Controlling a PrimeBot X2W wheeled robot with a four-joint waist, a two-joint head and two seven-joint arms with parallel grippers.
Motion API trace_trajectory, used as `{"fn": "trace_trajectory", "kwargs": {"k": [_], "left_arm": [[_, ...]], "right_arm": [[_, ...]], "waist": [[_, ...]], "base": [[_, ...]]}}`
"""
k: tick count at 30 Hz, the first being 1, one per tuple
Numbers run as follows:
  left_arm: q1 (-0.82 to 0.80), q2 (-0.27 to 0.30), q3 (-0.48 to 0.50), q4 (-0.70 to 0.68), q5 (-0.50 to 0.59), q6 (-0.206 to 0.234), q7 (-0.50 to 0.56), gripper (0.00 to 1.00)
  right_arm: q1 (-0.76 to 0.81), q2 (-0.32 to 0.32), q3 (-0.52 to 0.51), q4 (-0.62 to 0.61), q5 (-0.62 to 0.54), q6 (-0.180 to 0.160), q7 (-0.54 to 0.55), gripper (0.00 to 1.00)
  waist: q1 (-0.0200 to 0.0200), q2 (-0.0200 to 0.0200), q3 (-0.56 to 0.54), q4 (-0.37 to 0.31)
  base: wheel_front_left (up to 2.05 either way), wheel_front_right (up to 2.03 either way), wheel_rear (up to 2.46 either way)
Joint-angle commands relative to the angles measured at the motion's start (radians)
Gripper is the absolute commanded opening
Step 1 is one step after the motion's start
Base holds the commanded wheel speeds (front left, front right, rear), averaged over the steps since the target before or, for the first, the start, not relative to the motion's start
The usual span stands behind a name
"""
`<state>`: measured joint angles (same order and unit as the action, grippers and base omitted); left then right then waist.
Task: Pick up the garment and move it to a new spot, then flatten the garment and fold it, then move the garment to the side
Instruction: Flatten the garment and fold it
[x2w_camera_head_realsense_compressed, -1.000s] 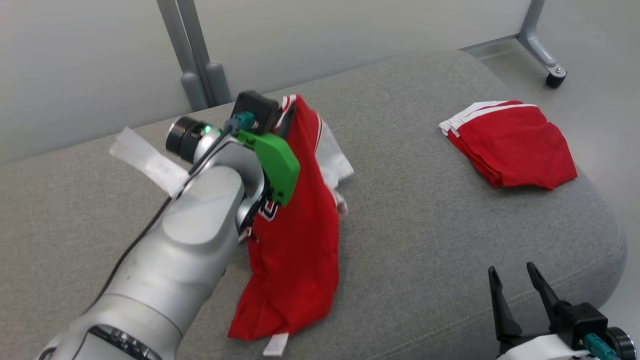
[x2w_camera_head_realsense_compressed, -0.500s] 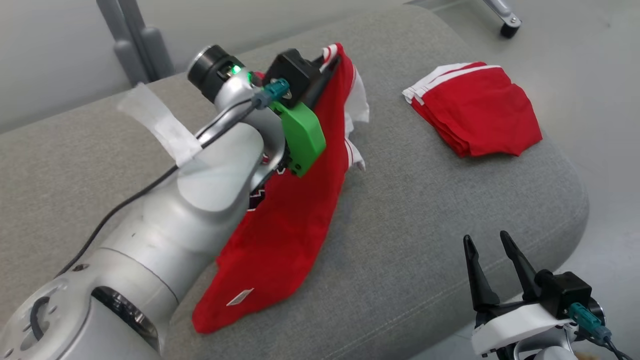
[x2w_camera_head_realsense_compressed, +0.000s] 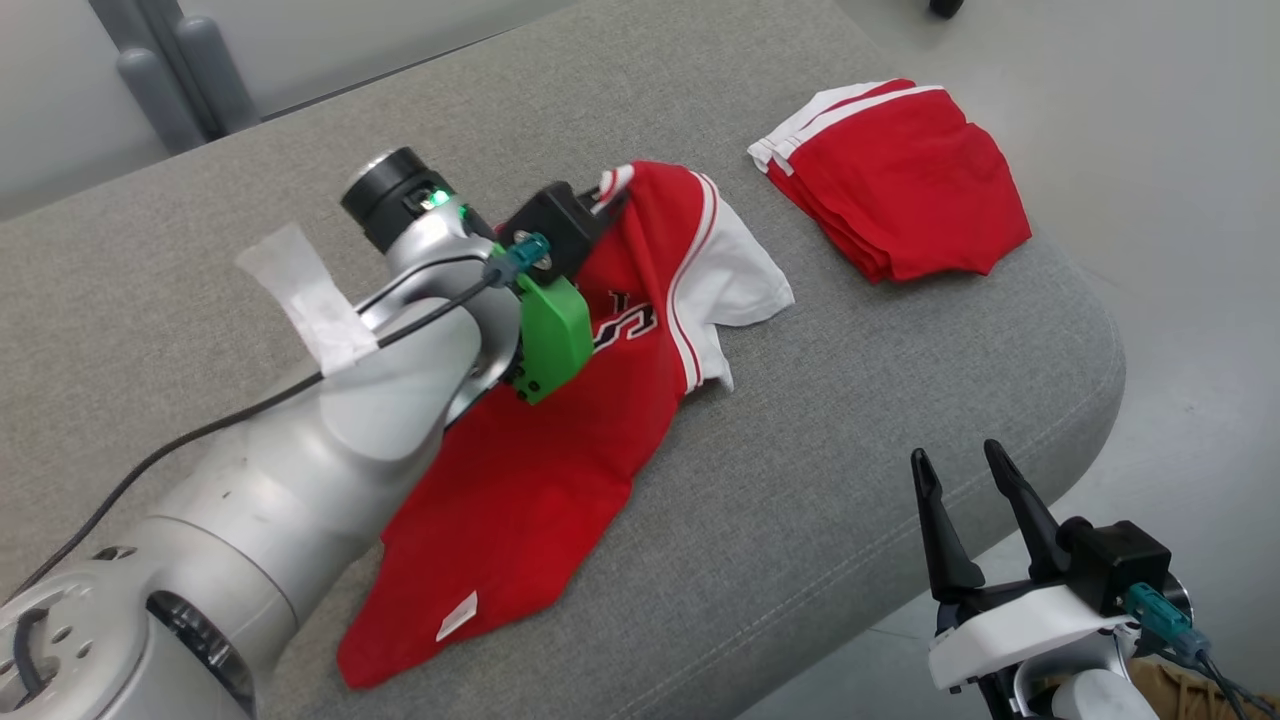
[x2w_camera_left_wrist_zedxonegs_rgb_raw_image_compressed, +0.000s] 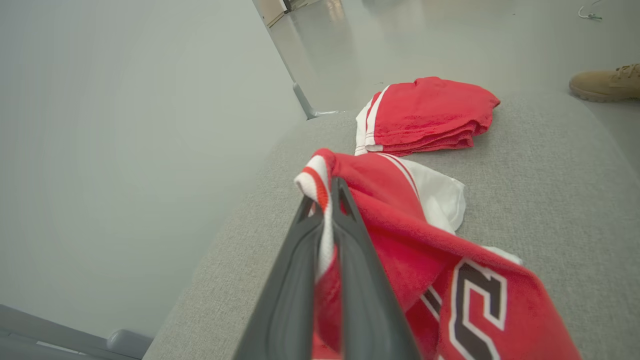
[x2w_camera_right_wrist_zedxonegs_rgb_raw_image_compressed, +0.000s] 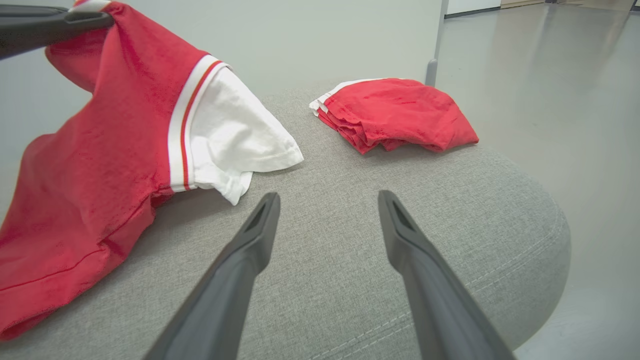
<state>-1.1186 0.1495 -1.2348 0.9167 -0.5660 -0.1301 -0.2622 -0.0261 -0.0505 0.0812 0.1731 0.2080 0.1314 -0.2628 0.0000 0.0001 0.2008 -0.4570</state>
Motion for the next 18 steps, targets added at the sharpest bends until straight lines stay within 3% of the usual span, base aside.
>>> {"fn": "trace_trajectory", "kwargs": {"k": [1,5,6,7,8,10,15,18], "left_arm": [[0.002,0.019,0.032,0.015,0.014,0.02,-0.003,0.0],[0.034,0.038,0.1,0.023,0.028,0.033,-0.003,0.02],[0.041,0.038,0.115,0.028,0.03,0.031,-0.003,0.33],[0.046,0.036,0.128,0.03,0.032,0.028,-0.003,0.8],[0.051,0.031,0.144,0.028,0.033,0.028,-0.003,1.0],[0.073,0.016,0.188,0.025,0.013,0.028,-0.003,1.0],[0.166,-0.006,0.403,-0.075,-0.056,0.105,-0.003,1.0],[0.252,-0.015,0.494,-0.158,-0.067,0.125,-0.002,1.0]], "right_arm": [[-0.013,0.0,0.008,-0.002,-0.005,-0.001,-0.003,1.0],[-0.021,0.0,0.01,-0.007,0.0,-0.001,-0.003,1.0],[-0.02,0.0,0.008,-0.007,0.002,-0.001,-0.003,1.0],[-0.019,0.0,0.006,-0.006,0.001,-0.001,-0.003,1.0],[-0.016,0.0,0.003,-0.005,0.0,-0.001,-0.003,1.0],[-0.01,0.0,-0.005,-0.006,0.0,-0.001,-0.003,1.0],[0.022,-0.001,-0.042,-0.012,-0.008,-0.001,-0.003,1.0],[0.048,0.0,-0.07,-0.012,-0.015,-0.001,-0.003,1.0]], "waist": [[0.0,-0.0001,0.005,-0.005],[0.0,-0.0001,0.019,-0.008],[0.0,-0.0001,0.024,-0.006],[0.0,-0.0001,0.027,-0.003],[0.0,-0.0001,0.03,0.001],[0.0,-0.0001,0.033,0.01],[0.0,-0.0001,0.019,0.05],[0.0,-0.0001,0.006,0.094]], "base": [[0.0,0.0,0.0],[0.0,0.0,0.0],[0.0,0.0,0.0],[0.0,0.0,0.0],[0.0,0.0,0.0],[0.0,0.0,0.0],[0.0,0.0,0.0],[0.0,0.0,0.0]]}}
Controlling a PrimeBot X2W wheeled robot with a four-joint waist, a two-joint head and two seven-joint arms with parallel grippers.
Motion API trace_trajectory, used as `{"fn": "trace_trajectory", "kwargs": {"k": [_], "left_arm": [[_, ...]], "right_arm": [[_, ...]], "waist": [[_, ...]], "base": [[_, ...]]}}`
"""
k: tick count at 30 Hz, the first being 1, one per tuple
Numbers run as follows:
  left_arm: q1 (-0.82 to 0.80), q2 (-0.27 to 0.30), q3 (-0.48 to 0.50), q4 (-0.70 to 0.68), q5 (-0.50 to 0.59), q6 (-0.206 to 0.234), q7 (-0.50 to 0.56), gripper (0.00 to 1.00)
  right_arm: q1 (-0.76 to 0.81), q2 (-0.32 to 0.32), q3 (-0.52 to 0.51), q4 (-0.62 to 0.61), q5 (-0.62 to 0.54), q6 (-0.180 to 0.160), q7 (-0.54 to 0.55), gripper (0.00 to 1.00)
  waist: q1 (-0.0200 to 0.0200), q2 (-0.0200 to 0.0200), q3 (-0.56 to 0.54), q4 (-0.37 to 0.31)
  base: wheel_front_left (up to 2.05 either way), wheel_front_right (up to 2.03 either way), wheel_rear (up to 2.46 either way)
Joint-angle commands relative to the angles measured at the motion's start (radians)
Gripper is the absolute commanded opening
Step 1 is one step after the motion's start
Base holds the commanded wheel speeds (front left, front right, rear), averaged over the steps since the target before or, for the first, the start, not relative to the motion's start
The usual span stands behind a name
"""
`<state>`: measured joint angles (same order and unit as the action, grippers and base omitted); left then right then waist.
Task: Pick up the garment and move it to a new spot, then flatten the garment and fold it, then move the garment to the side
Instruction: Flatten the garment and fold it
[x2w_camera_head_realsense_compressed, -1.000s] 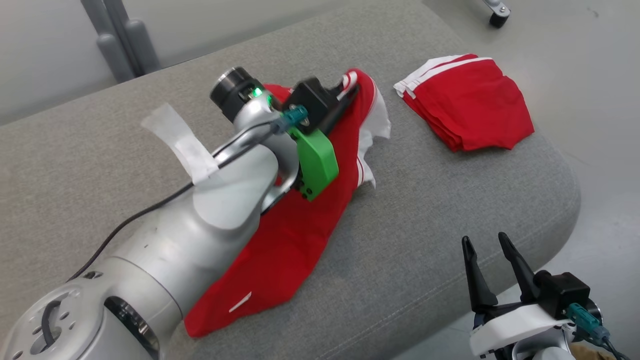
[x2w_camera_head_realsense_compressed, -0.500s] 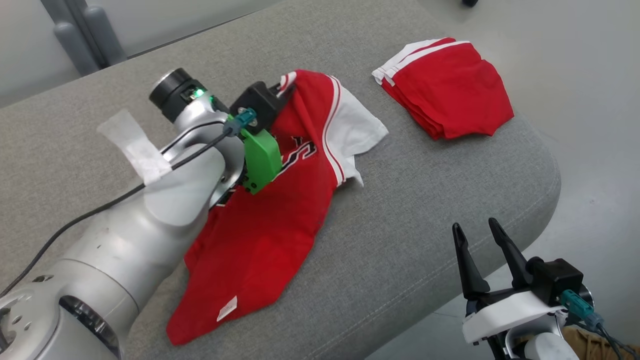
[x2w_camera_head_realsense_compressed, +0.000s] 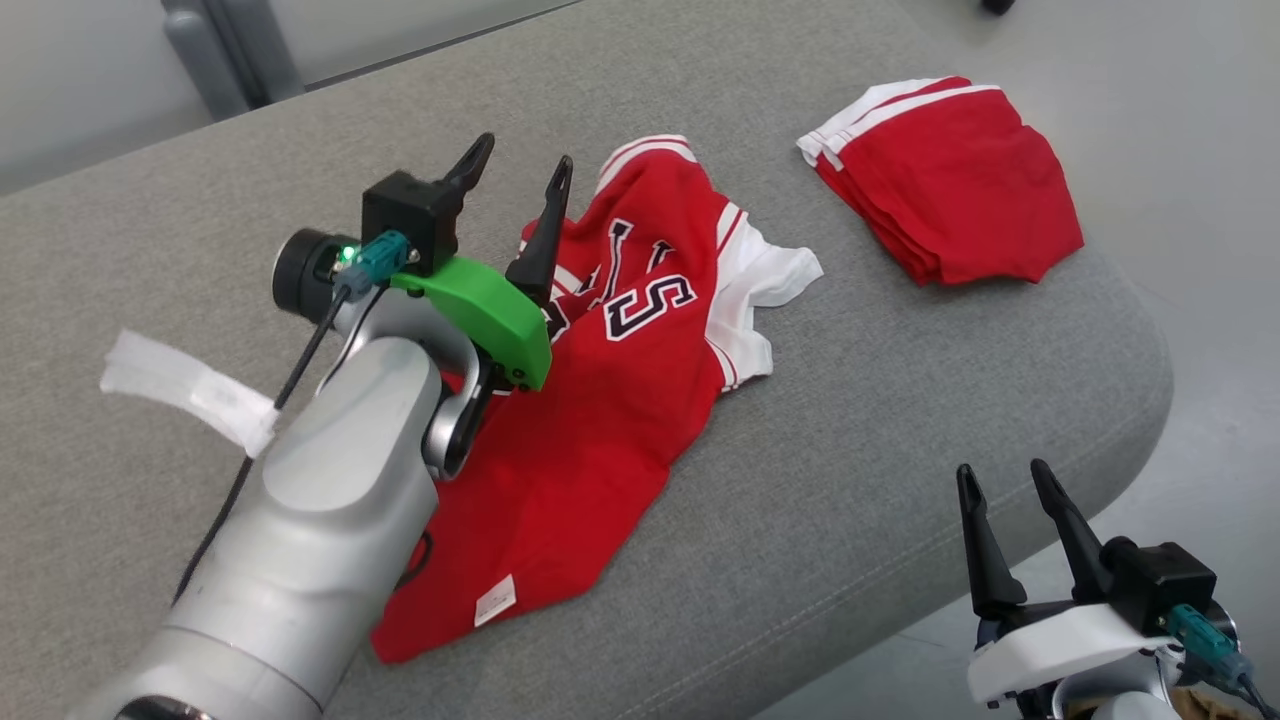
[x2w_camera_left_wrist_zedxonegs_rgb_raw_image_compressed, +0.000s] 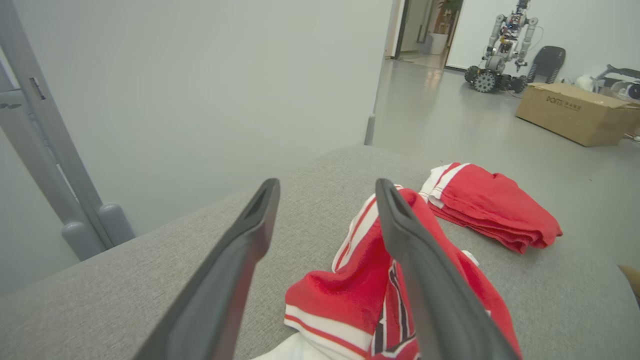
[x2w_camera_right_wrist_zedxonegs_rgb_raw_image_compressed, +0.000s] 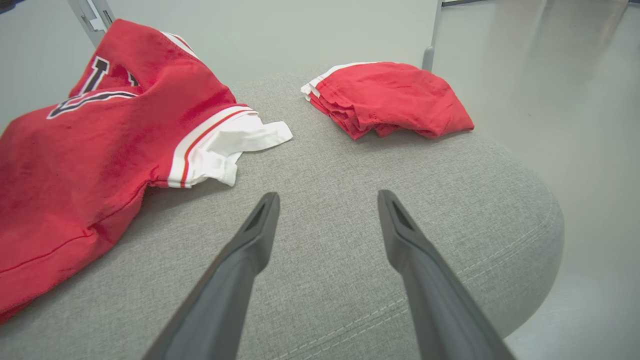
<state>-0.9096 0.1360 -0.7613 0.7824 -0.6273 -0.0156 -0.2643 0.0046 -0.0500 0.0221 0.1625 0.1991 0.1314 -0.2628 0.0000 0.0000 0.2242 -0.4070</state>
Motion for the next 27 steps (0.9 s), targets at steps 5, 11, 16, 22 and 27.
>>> {"fn": "trace_trajectory", "kwargs": {"k": [5,11,16,22,27], "left_arm": [[0.185,0.004,0.092,-0.131,-0.001,0.029,0.0,1.0],[0.388,0.056,0.095,-0.164,-0.053,0.039,0.051,1.0],[0.533,0.1,0.102,-0.229,-0.126,0.047,0.14,1.0],[0.699,0.153,0.12,-0.403,-0.23,0.074,0.256,1.0],[0.797,0.19,0.131,-0.539,-0.29,0.098,0.317,1.0]], "right_arm": [[0.054,-0.001,-0.041,-0.006,-0.024,-0.002,-0.003,1.0],[0.081,-0.001,-0.048,-0.015,-0.059,-0.001,-0.003,1.0],[0.098,-0.002,-0.065,-0.019,-0.082,-0.001,-0.003,1.0],[0.124,-0.002,-0.08,-0.024,-0.097,-0.001,-0.003,1.0],[0.141,-0.001,-0.076,-0.021,-0.096,-0.001,-0.003,1.0]], "waist": [[0.0,0.0,-0.04,0.113],[0.0,0.0,-0.064,0.184],[0.0,0.0,-0.092,0.219],[0.0,0.0,-0.119,0.248],[0.0,0.0,-0.126,0.268]], "base": [[0.0,0.0,0.0],[0.0,0.0,0.0],[0.0,0.0,0.0],[0.0,0.0,0.0],[0.0,0.0,0.0]]}}
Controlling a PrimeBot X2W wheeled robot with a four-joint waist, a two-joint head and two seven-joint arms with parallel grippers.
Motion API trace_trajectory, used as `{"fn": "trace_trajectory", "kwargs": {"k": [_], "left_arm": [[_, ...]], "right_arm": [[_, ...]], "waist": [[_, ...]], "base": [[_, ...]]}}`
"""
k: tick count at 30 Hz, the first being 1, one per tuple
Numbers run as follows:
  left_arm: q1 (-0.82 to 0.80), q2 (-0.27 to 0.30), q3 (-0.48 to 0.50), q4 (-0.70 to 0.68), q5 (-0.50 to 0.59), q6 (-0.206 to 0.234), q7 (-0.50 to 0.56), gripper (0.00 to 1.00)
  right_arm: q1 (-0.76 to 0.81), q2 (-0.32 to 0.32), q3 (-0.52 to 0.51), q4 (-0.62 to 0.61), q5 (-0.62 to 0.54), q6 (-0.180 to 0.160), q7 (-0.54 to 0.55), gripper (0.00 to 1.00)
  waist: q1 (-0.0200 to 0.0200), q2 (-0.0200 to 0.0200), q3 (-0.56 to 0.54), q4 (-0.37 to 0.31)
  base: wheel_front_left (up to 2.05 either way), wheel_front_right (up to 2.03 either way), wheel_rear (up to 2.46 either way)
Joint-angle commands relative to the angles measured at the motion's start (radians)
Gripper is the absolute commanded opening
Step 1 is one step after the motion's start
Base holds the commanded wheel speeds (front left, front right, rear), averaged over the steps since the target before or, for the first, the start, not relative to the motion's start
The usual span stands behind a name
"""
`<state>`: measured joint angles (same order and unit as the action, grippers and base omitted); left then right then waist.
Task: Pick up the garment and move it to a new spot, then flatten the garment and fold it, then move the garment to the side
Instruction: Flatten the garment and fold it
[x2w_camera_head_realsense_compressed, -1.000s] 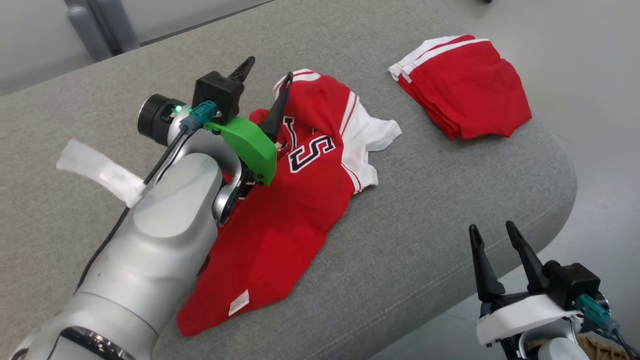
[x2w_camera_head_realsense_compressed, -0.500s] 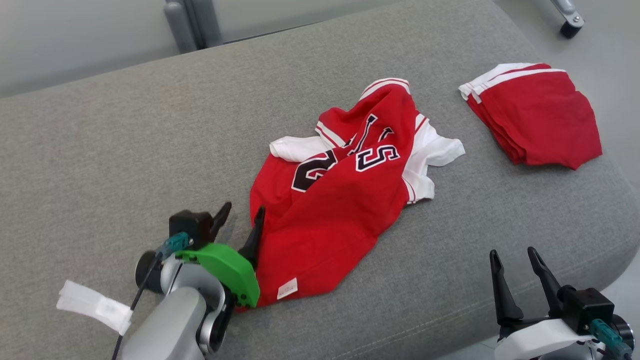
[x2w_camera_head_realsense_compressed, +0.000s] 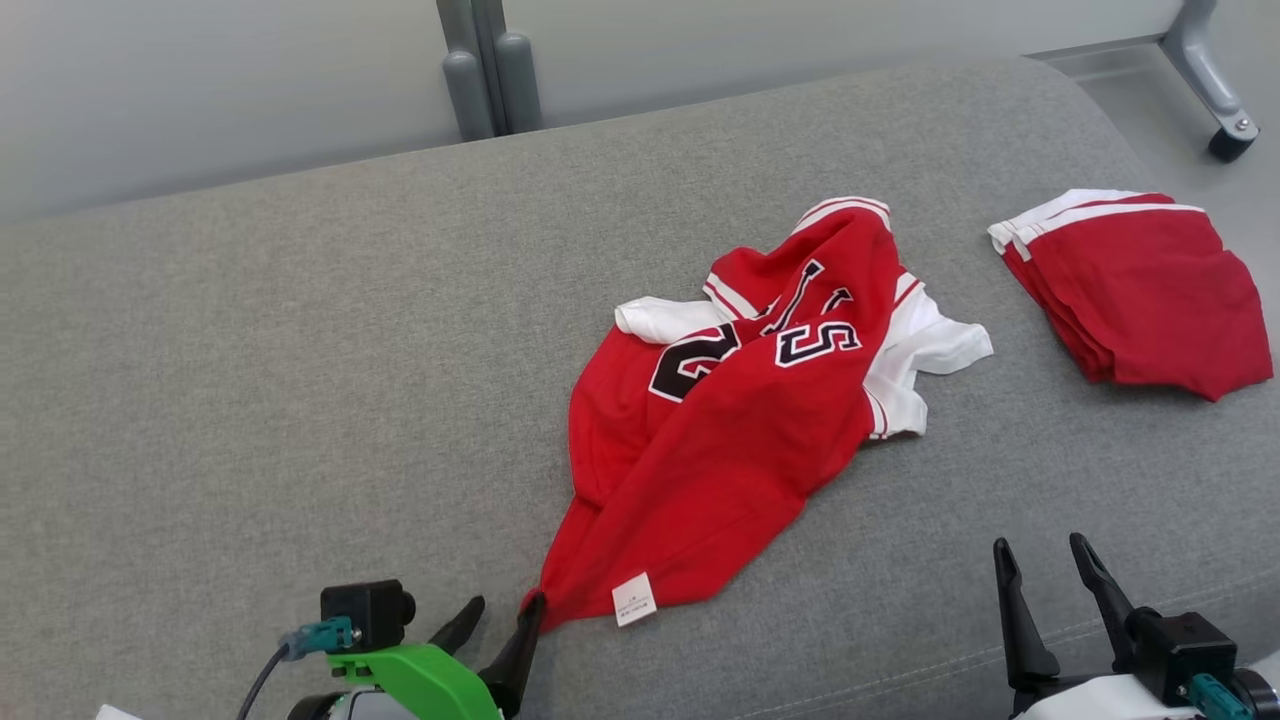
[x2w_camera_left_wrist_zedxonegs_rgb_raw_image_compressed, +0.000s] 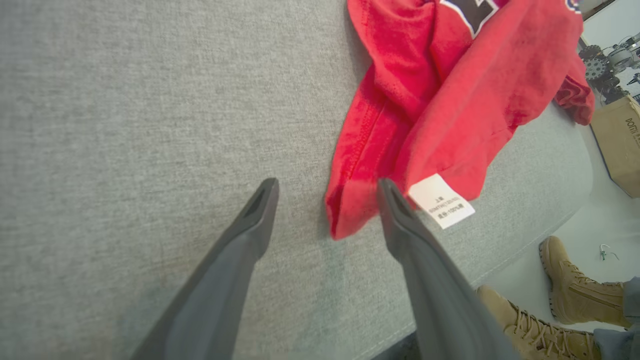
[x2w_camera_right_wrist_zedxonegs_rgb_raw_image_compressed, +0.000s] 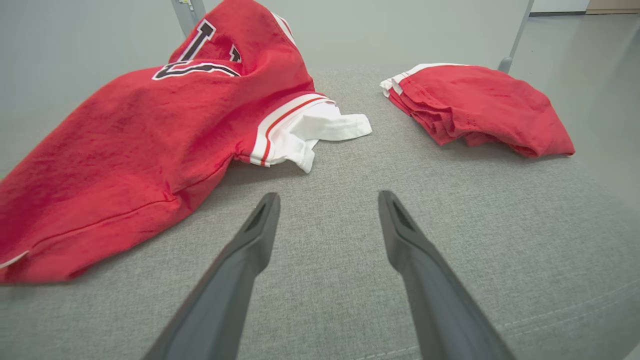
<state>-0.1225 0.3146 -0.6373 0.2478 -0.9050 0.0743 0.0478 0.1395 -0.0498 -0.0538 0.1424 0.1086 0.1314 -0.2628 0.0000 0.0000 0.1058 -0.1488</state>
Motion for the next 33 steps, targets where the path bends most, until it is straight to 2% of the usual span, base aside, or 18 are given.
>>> {"fn": "trace_trajectory", "kwargs": {"k": [1,6,11,19,20,21,23,25,30,33], "left_arm": [[0.023,0.009,0.005,-0.021,-0.02,0.005,0.011,1.0],[0.045,0.009,-0.015,-0.041,-0.029,0.01,0.043,1.0],[0.012,0.005,-0.038,-0.01,-0.004,-0.013,0.041,1.0],[-0.032,-0.034,-0.056,0.083,0.012,-0.047,-0.001,1.0],[-0.036,-0.039,-0.054,0.09,0.006,-0.051,-0.004,0.52],[-0.036,-0.039,-0.054,0.09,0.006,-0.051,-0.004,0.52],[-0.042,-0.038,-0.051,0.098,-0.004,-0.062,-0.004,0.0],[-0.046,-0.036,-0.043,0.091,-0.02,-0.082,0.0,0.0],[-0.069,0.022,-0.008,0.053,-0.067,-0.125,0.041,0.0],[-0.095,0.1,0.01,0.022,-0.079,-0.145,0.099,0.0]], "right_arm": [[0.008,-0.002,0.001,0.0,-0.004,-0.001,-0.003,1.0],[0.005,-0.002,0.009,0.005,-0.001,-0.001,-0.003,1.0],[-0.006,-0.002,0.013,0.006,-0.003,-0.001,-0.003,1.0],[-0.01,-0.002,0.012,0.003,-0.001,-0.001,-0.003,1.0],[-0.009,-0.002,0.011,0.004,0.0,-0.001,-0.003,1.0],[-0.009,-0.002,0.011,0.004,0.0,-0.001,-0.003,1.0],[-0.004,-0.002,0.009,0.004,0.002,-0.001,-0.003,1.0],[0.0,-0.002,0.008,0.002,0.004,-0.001,-0.003,1.0],[0.008,-0.002,0.012,0.008,0.01,-0.001,-0.003,1.0],[0.008,-0.002,0.016,0.01,0.013,-0.001,-0.003,1.0]], "waist": [[0.0,0.0,-0.008,0.012],[0.0,0.0,-0.011,0.016],[0.0,0.0,-0.009,0.01],[0.0,0.0,-0.003,-0.009],[0.0,0.0,-0.003,-0.011],[0.0,0.0,-0.003,-0.011],[0.0,0.0,-0.003,-0.014],[0.0,0.0,-0.003,-0.015],[0.0,0.0,-0.008,-0.004],[0.0,0.0,-0.014,0.009]], "base": [[0.0,0.0,0.0],[0.0,0.0,0.0],[0.0,0.0,0.0],[0.0,0.0,0.0],[0.0,0.0,0.0],[0.0,0.0,0.0],[0.0,0.0,0.0],[0.0,0.0,0.0],[0.0,0.0,0.0],[0.0,0.0,0.0]]}}
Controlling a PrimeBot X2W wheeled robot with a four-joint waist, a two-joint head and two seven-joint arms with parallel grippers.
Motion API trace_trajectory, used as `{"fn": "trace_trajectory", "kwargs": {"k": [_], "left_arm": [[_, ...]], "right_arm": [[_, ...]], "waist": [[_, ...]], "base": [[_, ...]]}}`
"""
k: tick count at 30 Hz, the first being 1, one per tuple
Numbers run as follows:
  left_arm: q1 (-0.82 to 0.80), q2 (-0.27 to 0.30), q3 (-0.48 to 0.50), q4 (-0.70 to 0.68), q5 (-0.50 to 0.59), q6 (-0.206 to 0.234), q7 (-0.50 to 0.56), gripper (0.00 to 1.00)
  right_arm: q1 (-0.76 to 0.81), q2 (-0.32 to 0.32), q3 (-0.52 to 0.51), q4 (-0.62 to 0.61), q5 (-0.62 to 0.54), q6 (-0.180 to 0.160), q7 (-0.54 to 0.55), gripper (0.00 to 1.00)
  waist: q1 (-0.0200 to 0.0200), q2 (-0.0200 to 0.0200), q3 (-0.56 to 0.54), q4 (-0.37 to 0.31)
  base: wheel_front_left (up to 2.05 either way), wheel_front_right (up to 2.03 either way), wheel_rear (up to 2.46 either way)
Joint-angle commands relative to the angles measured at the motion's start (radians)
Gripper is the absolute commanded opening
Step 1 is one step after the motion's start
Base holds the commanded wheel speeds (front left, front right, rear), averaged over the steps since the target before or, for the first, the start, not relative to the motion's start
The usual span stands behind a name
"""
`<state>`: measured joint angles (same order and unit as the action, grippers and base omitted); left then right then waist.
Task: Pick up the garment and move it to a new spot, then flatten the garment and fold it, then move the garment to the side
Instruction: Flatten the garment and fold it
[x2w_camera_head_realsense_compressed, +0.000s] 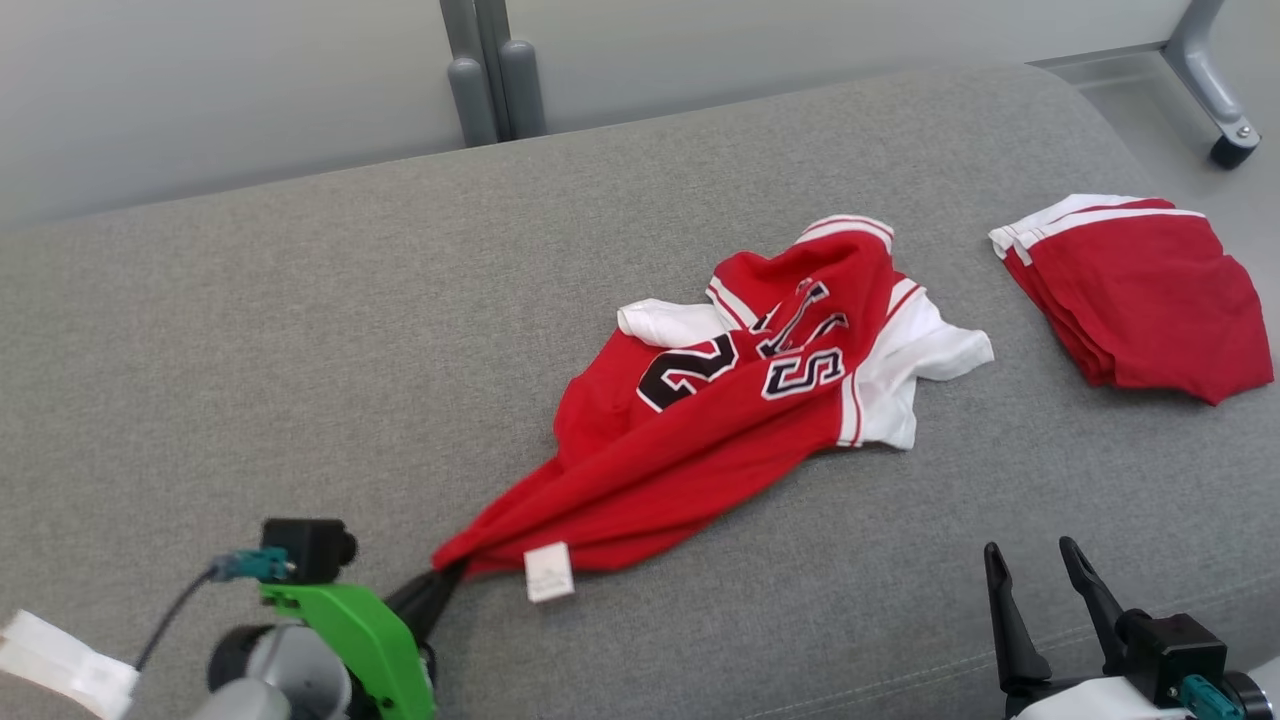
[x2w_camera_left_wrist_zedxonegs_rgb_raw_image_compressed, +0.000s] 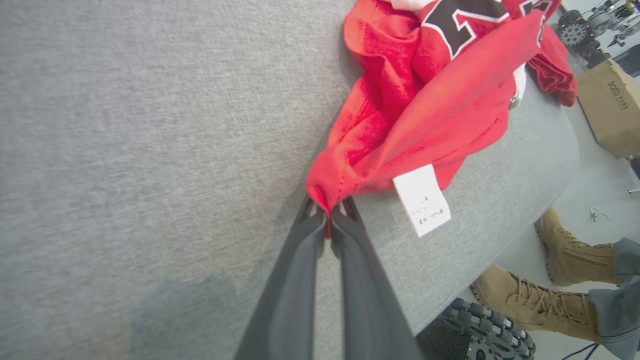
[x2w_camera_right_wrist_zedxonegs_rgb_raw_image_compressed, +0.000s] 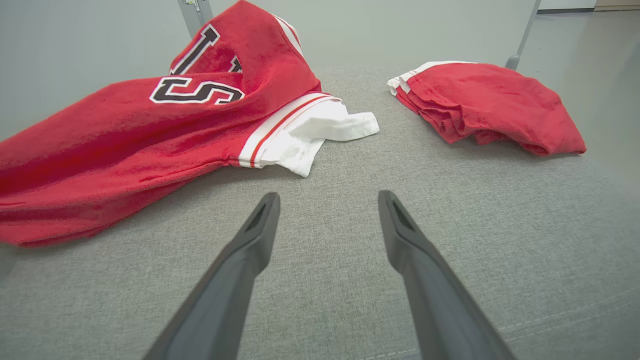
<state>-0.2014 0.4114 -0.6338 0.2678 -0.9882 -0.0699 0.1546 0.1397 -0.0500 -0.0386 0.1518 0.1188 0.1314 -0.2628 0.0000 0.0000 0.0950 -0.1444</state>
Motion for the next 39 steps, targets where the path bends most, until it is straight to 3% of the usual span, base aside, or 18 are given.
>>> {"fn": "trace_trajectory", "kwargs": {"k": [1,5,6,8,22,23,24,25,31,35,39], "left_arm": [[-0.027,0.031,0.013,-0.005,0.007,-0.002,0.008,0.0],[-0.079,0.116,0.037,-0.039,0.006,-0.019,0.054,0.0],[-0.103,0.159,0.038,-0.042,0.025,-0.029,0.069,0.0],[-0.113,0.184,0.028,-0.025,0.034,-0.035,0.083,0.0],[0.007,0.139,-0.127,0.012,-0.093,-0.062,0.152,0.0],[0.007,0.143,-0.129,0.013,-0.1,-0.063,0.148,0.13],[0.007,0.144,-0.126,0.018,-0.106,-0.063,0.137,0.42],[0.008,0.143,-0.123,0.021,-0.111,-0.062,0.13,1.0],[0.009,0.136,-0.118,0.031,-0.151,-0.062,0.105,1.0],[0.029,0.144,-0.081,0.036,-0.143,-0.056,0.011,1.0],[0.058,0.129,-0.003,0.015,-0.075,0.028,-0.21,1.0]], "right_arm": [[0.008,-0.001,0.003,0.001,0.003,-0.001,-0.003,1.0],[0.013,-0.001,0.005,0.004,-0.003,-0.001,-0.003,1.0],[0.013,-0.001,0.008,0.007,-0.006,-0.001,-0.003,1.0],[0.013,-0.001,0.013,0.01,-0.009,-0.001,-0.003,1.0],[0.039,-0.001,0.006,0.022,-0.012,-0.001,-0.003,1.0],[0.042,-0.001,0.006,0.022,-0.015,-0.001,-0.003,1.0],[0.044,-0.002,0.005,0.024,-0.016,-0.001,-0.003,1.0],[0.047,-0.001,0.005,0.024,-0.017,-0.001,-0.003,1.0],[0.058,-0.001,0.007,0.025,-0.018,-0.001,-0.003,1.0],[0.069,-0.001,0.01,0.025,-0.017,-0.001,-0.003,1.0],[0.076,-0.002,-0.022,-0.005,-0.015,-0.001,-0.003,1.0]], "waist": [[0.0,0.0,-0.005,0.009],[0.0,0.0,-0.014,0.029],[0.0,0.0,-0.02,0.036],[0.0,0.0,-0.025,0.037],[0.0,0.0,-0.046,0.055],[0.0,0.0,-0.048,0.059],[0.0,0.0,-0.052,0.064],[0.0,0.0,-0.055,0.07],[0.0,0.0,-0.066,0.088],[0.0,0.0,-0.082,0.092],[0.0,0.0,-0.094,0.091]], "base": [[0.0,0.0,0.0],[0.0,0.0,0.0],[0.0,0.0,0.0],[0.0,0.0,0.0],[0.0,0.0,0.0],[0.0,0.0,0.0],[0.0,0.0,0.0],[0.0,0.0,0.0],[0.0,0.0,0.0],[0.0,0.0,0.0],[0.0,0.0,0.0]]}}
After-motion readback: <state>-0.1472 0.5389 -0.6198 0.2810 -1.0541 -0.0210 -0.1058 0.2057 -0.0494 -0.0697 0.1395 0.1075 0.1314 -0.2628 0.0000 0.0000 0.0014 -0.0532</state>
